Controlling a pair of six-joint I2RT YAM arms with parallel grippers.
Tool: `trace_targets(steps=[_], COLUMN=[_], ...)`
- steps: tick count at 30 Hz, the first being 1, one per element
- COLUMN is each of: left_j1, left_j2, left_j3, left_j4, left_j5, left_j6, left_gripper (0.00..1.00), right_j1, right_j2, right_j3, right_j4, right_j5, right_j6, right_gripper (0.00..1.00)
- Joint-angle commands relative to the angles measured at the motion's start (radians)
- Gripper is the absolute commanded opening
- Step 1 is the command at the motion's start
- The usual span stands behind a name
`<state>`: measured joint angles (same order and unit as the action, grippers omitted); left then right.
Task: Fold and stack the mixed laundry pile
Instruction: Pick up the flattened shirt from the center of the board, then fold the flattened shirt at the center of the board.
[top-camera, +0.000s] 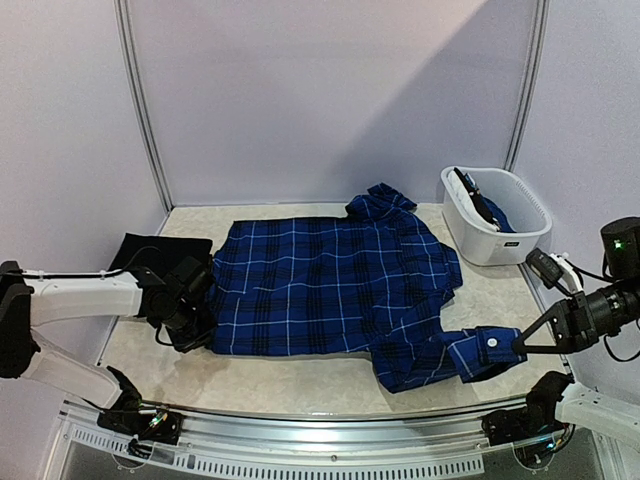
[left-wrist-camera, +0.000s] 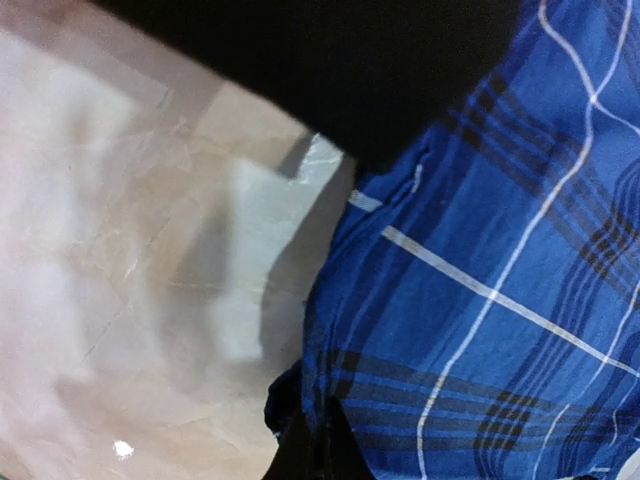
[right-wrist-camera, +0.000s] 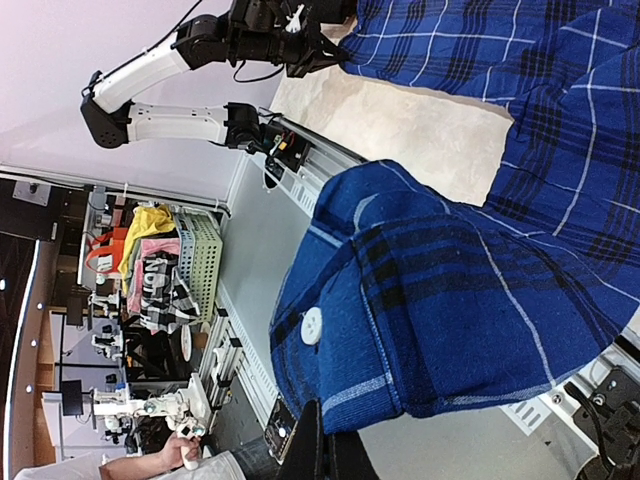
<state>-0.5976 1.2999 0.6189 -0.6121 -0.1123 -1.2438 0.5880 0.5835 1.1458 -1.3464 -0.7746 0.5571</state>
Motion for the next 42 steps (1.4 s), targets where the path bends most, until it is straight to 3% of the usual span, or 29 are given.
trace_targets(steps=[1,5,14,24,30,36,42], left_j1=[0.009,0.009,0.009,0.014,0.021,0.022,0.028], left_j2=[-0.043,-0.072,-0.027,0.051,0.081,0.139,0.249], left_j3=[0.055,0.082,0.22,0.406,0.456,0.514,0.659], left_j4=[-0.109,-0.154,-0.234,-0.396,-0.435,-0.433,-0.473], left_j5=[-0.01,0.001,0.002,-0.073,-0.056,-0.042,-0.026], left_j6=[0.027,0.024,0.062,0.119,0.132,0.16,0.223], left_gripper=[0.0,0.0,0.0,0.0,0.0,0.0,0.0], right_j1=[-0.002,-0.002,-0.002,-0.002,-0.001,-0.002,-0.002], right_j2=[0.027,0.054,0.193,0.315,0.338,0.34,0.417], right_j3=[0.054,0.112,0.409,0.658,0.7,0.665,0.686], right_j4=[0.013,0.019,0.087,-0.091,-0.266,-0.202,-0.079], right_j5=[0.026,0.055,0.127,0.168,0.154,0.084,0.368], right_j6=[-0.029,-0.054,-0.11,-0.211,-0.209,-0.154,-0.158], right_gripper=[0.0,0.0,0.0,0.0,0.0,0.0,0.0])
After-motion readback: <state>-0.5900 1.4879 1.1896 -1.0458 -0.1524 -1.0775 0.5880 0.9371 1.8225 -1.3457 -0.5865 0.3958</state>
